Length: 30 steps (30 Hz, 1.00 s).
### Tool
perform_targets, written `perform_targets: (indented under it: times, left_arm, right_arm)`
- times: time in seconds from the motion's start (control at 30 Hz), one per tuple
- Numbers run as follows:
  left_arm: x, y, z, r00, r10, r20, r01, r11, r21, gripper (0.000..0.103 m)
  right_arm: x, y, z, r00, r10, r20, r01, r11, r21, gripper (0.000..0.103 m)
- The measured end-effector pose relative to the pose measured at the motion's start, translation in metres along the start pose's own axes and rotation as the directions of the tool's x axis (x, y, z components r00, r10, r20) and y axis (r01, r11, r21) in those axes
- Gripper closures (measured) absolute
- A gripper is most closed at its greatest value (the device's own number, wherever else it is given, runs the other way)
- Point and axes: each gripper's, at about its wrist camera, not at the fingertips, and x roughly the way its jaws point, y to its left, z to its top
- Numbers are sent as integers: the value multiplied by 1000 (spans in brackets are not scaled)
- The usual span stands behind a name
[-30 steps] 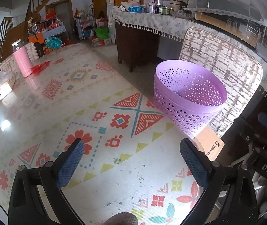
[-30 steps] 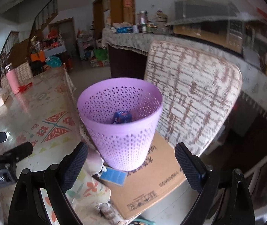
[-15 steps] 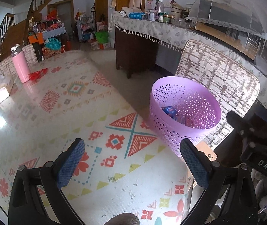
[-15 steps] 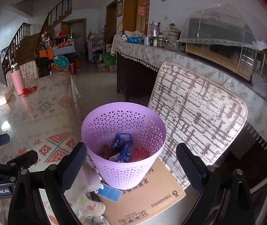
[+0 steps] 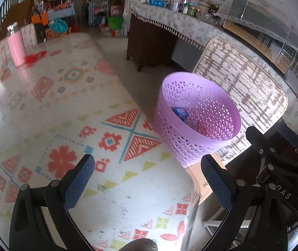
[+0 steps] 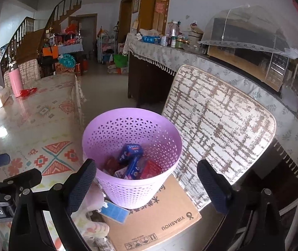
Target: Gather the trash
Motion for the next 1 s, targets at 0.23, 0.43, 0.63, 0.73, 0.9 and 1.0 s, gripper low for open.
perform_targets:
  times: [0.23,0.43,0.63,0.73,0.9,1.0]
  left_arm:
    - [12,-12,-3,999,1,-42,-1,1000,4,2]
    - [19,-23,-2,998,4,-55,-4,1000,8,2]
    - [24,-33,-2,998,13,-61,-12,1000,18,2]
    - [26,-36,-1,998,16,-62,-15,1000,19,2]
    - [25,-33,-1,998,24,-54,-24,1000,0,2]
    - [22,-29,-2,999,27,-45,-27,1000,-5,2]
  right_arm:
    - [7,-14,-12,1000,10,-24,-9,1000,29,4]
    - [13,-28,-19,999,25,-32,-23,998,57,4]
    - [18,-42,-26,998,38,-47,-34,996,87,4]
    - [21,-49,-27,998,44,-51,-38,994,102,4]
    - [22,-54,-28,997,50,-53,-43,992,119,4]
    - [21,-52,-30,997,56,-59,-49,991,124,4]
